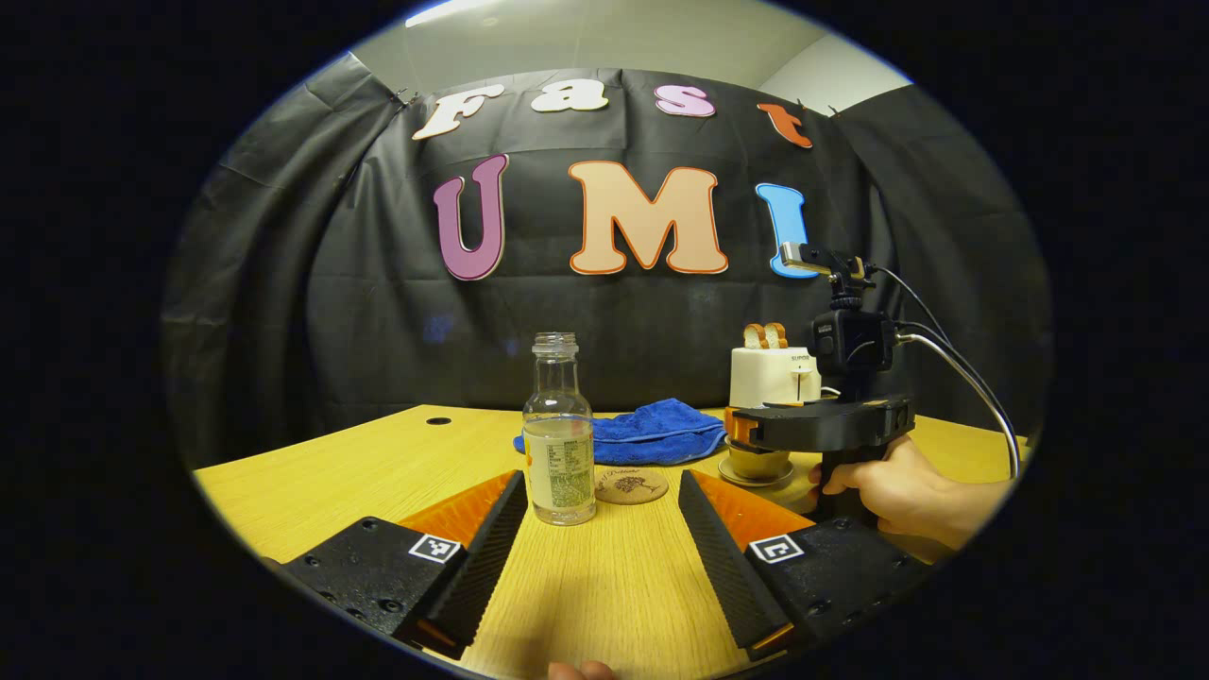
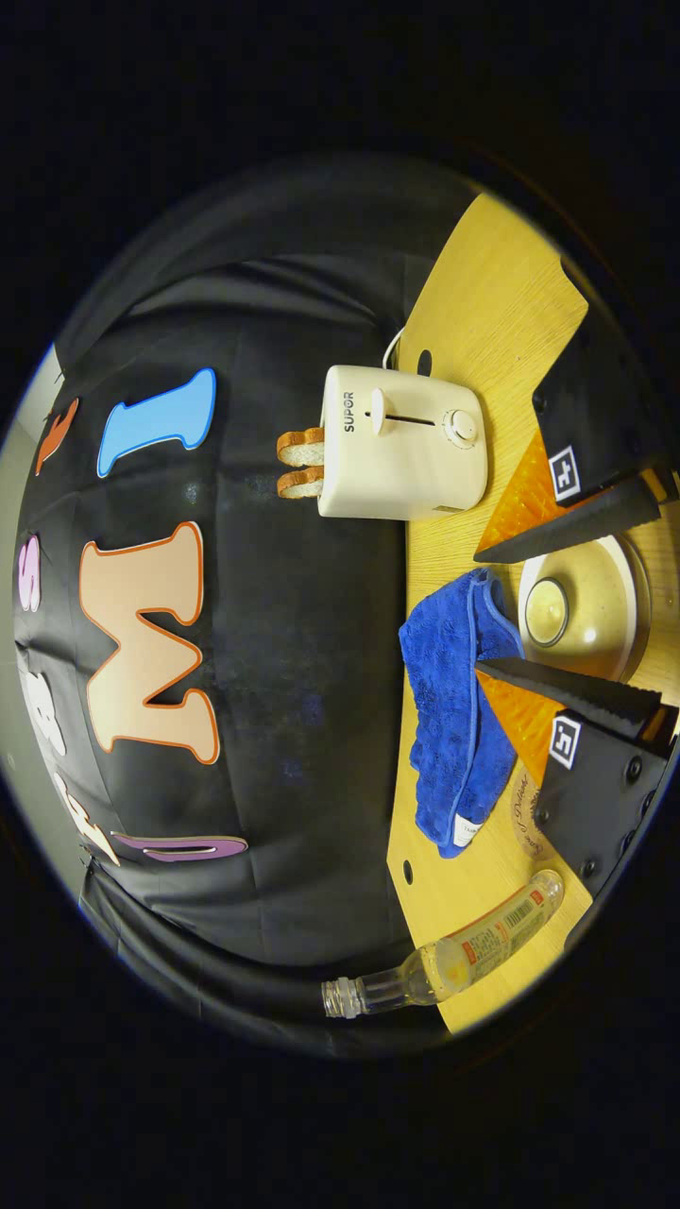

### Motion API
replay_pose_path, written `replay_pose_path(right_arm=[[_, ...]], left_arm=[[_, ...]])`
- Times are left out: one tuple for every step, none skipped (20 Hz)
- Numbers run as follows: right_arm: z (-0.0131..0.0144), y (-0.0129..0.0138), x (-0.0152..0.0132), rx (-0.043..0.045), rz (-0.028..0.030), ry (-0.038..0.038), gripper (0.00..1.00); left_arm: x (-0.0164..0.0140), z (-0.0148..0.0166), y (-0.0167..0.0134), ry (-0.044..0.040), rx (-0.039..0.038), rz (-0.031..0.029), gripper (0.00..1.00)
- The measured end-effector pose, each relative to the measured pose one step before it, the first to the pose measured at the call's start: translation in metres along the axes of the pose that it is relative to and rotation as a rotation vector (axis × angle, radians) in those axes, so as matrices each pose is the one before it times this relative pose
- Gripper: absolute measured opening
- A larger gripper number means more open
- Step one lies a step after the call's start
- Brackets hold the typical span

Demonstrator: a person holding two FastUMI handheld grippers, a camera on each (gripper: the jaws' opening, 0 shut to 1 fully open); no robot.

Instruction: Open the teacup lid with one hand, grasp the water bottle and pour water into the teacup with the other hand; after pouring, place the water bottle on the coaster and then close the teacup lid.

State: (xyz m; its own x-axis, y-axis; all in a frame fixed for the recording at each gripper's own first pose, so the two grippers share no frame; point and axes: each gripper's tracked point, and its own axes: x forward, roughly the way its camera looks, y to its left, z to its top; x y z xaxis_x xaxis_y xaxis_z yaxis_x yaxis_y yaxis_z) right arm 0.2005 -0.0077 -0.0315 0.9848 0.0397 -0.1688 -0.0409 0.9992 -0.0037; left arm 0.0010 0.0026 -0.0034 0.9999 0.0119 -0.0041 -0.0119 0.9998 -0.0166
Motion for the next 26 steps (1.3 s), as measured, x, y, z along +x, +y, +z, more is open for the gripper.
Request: replay_pose_path(right_arm=[[-0.0003,0.00077,0.0003,-0.00524,0.00266,0.00246,0.67],[0.00007,0.00063,0.0001,-0.00173,0.00349,0.00126,0.67],[-0.00015,0.00024,0.00045,0.0012,0.001,0.00252,0.67],[-0.00081,-0.00005,0.00004,0.00241,0.00066,0.00218,0.65],[0.00063,0.00005,0.00017,0.00255,-0.00096,0.00153,0.7],[-0.00104,-0.0006,0.0001,0.00095,0.00075,0.00092,0.65],[0.00061,0.00029,0.00008,-0.00061,0.00091,0.0,0.69],[-0.00051,0.00058,-0.00037,-0.00156,0.00152,-0.00038,0.67],[-0.00003,0.00076,-0.00019,-0.00093,0.002,0.00176,0.7],[-0.00004,0.00012,0.00002,-0.00039,0.00089,-0.00016,0.67],[-0.00038,0.00033,-0.00009,0.00162,0.00105,0.00266,0.67],[-0.00039,0.00011,0.00017,0.00098,0.00029,0.00129,0.65],[0.00049,-0.00018,0.00024,0.00168,-0.00056,0.0006,0.67],[-0.00027,0.00104,0.00075,0.00128,0.00616,-0.00071,0.7],[0.00066,0.0012,-0.00884,-0.00203,-0.00588,0.00365,0.67],[-0.00055,-0.00282,0.00777,0.00072,-0.0009,-0.00201,0.58],[-0.00031,0.00166,0.00117,0.00037,0.00052,0.00092,0.49],[0.00013,-0.00023,0.00006,0.00051,0.00167,0.00029,0.4],[-0.00007,-0.00062,0.00024,0.0019,-0.0005,0.00122,0.41],[-0.00011,0.00004,-0.00053,0.0004,-0.00067,-0.00079,0.41],[0.00034,-0.00014,0.00019,-0.0015,-0.00037,-0.00023,0.41],[-0.00049,0.00042,-0.00021,-0.00104,-0.00131,0.00041,0.4],[0.00035,0.00028,-0.00028,-0.00044,0.00121,0.00061,0.4],[-0.00049,0.00027,-0.00001,0.00204,0.00161,0.00119,0.41],[0.00091,-0.00041,0.00111,0.00124,0.00124,-0.00341,0.39],[-0.00165,-0.00086,0.00163,-0.00121,-0.00816,0.0038,0.36]], left_arm=[[-0.00003,0.0002,0.00013,-0.00024,0.00023,0.00001,0.95],[-0.00037,0.0003,-0.00021,0.00001,-0.00007,0.00017,0.95],[0.00009,0.00018,-0.00003,-0.00001,0.00003,0.00002,0.95],[-0.00012,-0.00035,0.00003,-0.00004,0.00001,0.00002,0.95],[0.00016,0.00028,0.00001,0.00012,-0.00009,0.00005,0.95],[0.00025,-0.00064,0.0,0.00006,-0.00011,-0.00009,0.95],[-0.00013,0.00036,0.00013,-0.00012,0.0,-0.00002,0.95],[-0.00001,0.00013,-0.00016,0.00006,-0.00003,0.00002,0.94],[0.0,0.00021,-0.00009,0.00003,0.00003,-0.00007,0.94],[-0.00001,-0.00066,0.00023,0.00007,-0.00022,0.0001,0.94],[-0.00021,0.00026,0.00002,-0.00001,0.00014,-0.00003,0.94],[0.00017,-0.0002,-0.00018,-0.00005,-0.00008,-0.00003,0.94],[-0.00004,0.0006,0.00003,0.00005,0.00016,0.0,0.94],[0.00015,-0.0008,0.00003,-0.00008,-0.00009,0.00009,0.94],[-0.00028,0.0008,-0.00002,-0.00024,-0.00011,-0.00009,0.94],[0.00097,-0.00047,-0.00003,-0.0007,0.00091,-0.00004,0.94],[-0.00136,0.00032,-0.00014,0.00055,-0.00027,0.00048,0.95],[0.00091,-0.00079,0.00005,-0.00013,0.00011,-0.00023,0.94],[-0.00008,0.00078,0.00006,-0.00003,-0.00023,0.00024,0.94],[-0.00008,-0.00049,-0.00003,-0.0001,0.00033,-0.0003,0.94],[-0.00011,0.00026,0.00011,0.00016,-0.0002,0.00021,0.95],[0.00021,-0.00004,-0.00019,-0.00019,0.00006,-0.00026,0.94],[0.00004,0.00044,0.00013,0.00047,-0.00043,0.00009,0.94],[-0.00007,-0.00104,0.00016,-0.00001,-0.00001,0.00004,0.94],[0.0006,-0.00036,0.00026,-0.00031,0.00053,-0.00002,0.95],[-0.00028,0.00031,-0.00008,-0.00075,-0.00009,-0.00009,0.95]])
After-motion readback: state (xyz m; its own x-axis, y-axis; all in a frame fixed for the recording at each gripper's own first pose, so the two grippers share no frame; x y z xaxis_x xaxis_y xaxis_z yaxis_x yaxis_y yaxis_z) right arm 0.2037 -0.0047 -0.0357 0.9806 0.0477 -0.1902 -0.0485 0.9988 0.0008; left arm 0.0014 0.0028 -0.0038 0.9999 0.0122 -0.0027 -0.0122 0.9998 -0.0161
